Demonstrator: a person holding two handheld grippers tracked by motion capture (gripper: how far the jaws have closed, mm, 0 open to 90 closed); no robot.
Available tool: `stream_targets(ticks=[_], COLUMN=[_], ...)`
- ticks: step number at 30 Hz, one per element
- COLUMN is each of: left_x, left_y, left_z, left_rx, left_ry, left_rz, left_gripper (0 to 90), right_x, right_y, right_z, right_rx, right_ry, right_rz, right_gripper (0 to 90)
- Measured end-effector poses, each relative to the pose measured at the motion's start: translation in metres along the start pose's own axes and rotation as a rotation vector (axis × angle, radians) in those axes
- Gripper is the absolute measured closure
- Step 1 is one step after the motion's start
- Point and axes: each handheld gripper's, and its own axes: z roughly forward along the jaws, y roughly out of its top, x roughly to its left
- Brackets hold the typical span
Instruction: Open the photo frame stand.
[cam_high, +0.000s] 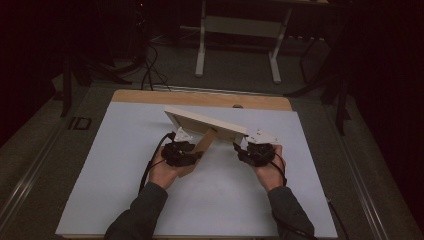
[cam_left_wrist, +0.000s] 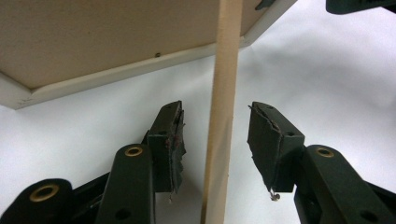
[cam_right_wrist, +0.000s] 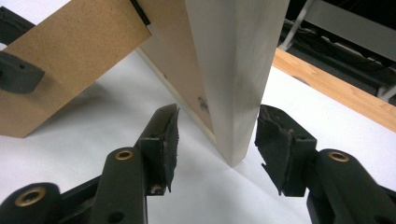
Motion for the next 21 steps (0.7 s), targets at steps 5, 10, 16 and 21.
stream_targets(ticks=[5,10,16,21], left_x=[0.003,0.005,0.011,0.017], left_y=[0.000,0.001,0.001,0.002], left_z=[-0.004,-0.007,-0.012,-0.019], left_rx=[-0.023,-0.041,-0.073,-0.102], left_ry=[-0.011,-0.017,0.002,0.006], left_rz=[-0.018,-0.033,-0.081,-0.117], left_gripper=[56.0,55.2,54.9,54.0], right_x=[-0.001,-0.001,-0.001,-0.005], right_y=[-0.002,-0.003,-0.006,-0.010], right_z=[0.000,0.002,0.002,0.002], right_rx=[0.013,0.033,0.046,0.059], right_ry=[0.007,0.024,0.032,0.051], right_rz=[-0.003,-0.008,0.000,0.015], right_gripper=[47.6,46.6,46.6,47.1])
